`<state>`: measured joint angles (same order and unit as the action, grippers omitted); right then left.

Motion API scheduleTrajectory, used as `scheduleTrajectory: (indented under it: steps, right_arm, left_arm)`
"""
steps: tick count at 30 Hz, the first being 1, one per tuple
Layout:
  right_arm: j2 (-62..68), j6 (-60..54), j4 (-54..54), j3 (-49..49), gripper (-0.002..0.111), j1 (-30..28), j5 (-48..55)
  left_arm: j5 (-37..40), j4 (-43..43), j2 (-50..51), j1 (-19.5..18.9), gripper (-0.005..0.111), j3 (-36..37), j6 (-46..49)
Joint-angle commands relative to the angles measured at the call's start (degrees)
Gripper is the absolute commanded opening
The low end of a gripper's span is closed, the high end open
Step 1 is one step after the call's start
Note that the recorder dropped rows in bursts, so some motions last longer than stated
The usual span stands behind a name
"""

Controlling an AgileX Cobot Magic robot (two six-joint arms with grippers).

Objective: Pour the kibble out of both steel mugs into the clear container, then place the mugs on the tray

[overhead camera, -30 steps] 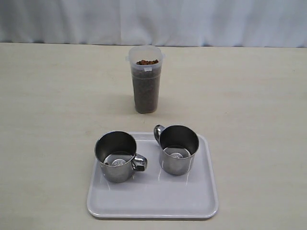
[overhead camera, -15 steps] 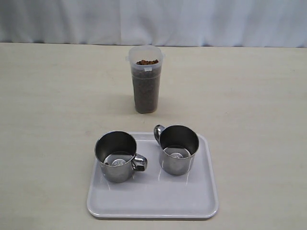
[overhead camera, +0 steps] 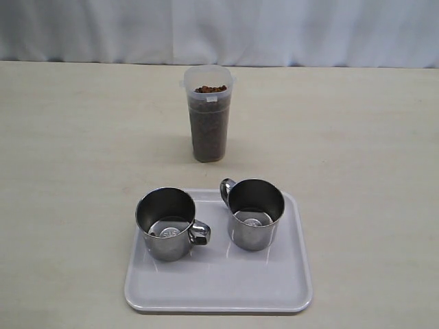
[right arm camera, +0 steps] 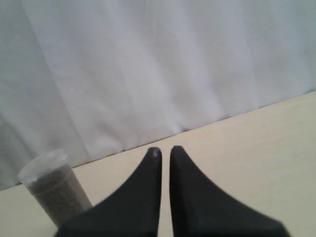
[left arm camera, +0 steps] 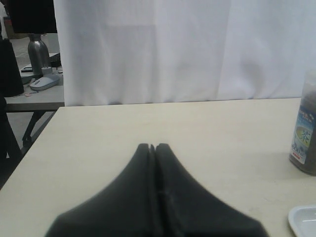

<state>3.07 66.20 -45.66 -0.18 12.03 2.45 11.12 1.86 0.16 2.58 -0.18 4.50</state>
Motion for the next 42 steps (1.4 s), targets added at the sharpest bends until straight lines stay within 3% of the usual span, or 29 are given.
scheduleTrajectory:
  steps: [1,4,6,15,42]
  right_arm:
    - [-1.17,-36.41,27.91,0.18,0.005,0.50,6.82]
    - [-3.07,-60.26,43.69,0.18,0.005,0.90,7.69]
    - [-3.07,-65.48,48.01,0.18,0.005,0.79,8.25]
    - [-3.07,-65.59,47.81,0.18,0.005,-3.15,10.32]
    - [-3.07,-69.75,49.34,0.18,0.005,-3.13,11.25]
  left_arm:
    - [-0.80,0.20,-0.16,0.27,0.000,0.18,0.14]
    - [-0.80,0.20,-0.16,0.27,0.000,0.18,0.14]
    - [-0.80,0.20,-0.16,0.27,0.000,0.18,0.14]
    - [-0.23,0.31,-0.16,0.27,0.000,0.18,0.14]
    - [-0.62,0.31,-0.16,0.27,0.000,0.18,0.14]
